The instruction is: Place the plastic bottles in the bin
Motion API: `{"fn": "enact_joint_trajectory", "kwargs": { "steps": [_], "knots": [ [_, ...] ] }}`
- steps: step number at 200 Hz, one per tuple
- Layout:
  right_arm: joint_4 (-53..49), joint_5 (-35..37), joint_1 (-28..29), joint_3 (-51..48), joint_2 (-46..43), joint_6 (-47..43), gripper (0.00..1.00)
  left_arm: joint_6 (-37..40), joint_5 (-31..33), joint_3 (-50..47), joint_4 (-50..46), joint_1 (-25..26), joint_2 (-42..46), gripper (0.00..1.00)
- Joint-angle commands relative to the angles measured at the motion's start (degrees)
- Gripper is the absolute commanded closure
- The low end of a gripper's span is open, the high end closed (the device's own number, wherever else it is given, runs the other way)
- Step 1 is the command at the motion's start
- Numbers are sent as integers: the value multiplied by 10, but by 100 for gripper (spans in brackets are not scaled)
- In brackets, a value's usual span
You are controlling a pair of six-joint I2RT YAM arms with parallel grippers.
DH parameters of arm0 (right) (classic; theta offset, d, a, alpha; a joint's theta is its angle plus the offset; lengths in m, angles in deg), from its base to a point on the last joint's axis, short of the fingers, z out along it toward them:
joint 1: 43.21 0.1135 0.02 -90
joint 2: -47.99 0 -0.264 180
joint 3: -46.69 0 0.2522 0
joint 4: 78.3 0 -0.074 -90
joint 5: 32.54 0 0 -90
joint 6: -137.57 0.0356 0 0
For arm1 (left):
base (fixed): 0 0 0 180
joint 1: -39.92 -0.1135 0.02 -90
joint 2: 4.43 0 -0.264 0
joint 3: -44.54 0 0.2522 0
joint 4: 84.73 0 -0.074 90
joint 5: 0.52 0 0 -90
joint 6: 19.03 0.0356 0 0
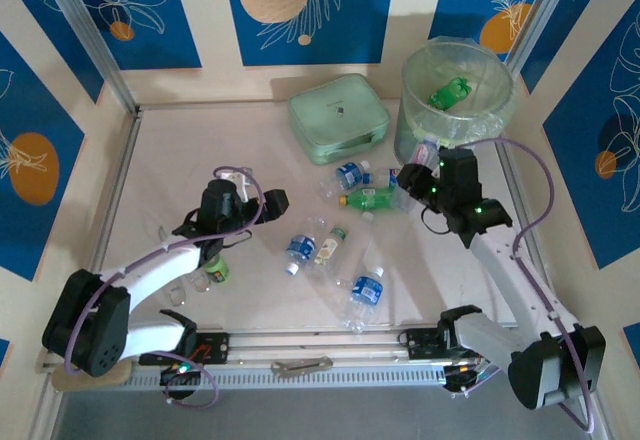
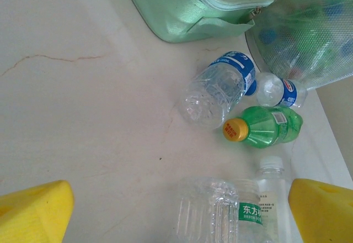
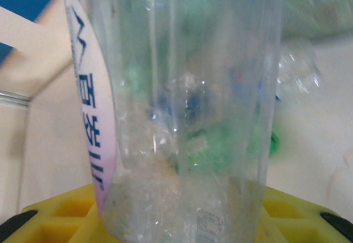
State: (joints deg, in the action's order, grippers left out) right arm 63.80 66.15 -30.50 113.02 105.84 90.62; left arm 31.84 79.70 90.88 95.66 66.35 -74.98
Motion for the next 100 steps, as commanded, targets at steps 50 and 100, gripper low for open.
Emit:
{"fn": "enact_joint_trajectory", "kwargs": {
  "steps": [50,100],
  "knots": [
    [42,16,-8,184,29,-149,51,0,21,-13,-12,3,31,1],
    [20,-18,-80,388,176,-180,51,-3,21,-10,-6,4,27,1]
  ]
}}
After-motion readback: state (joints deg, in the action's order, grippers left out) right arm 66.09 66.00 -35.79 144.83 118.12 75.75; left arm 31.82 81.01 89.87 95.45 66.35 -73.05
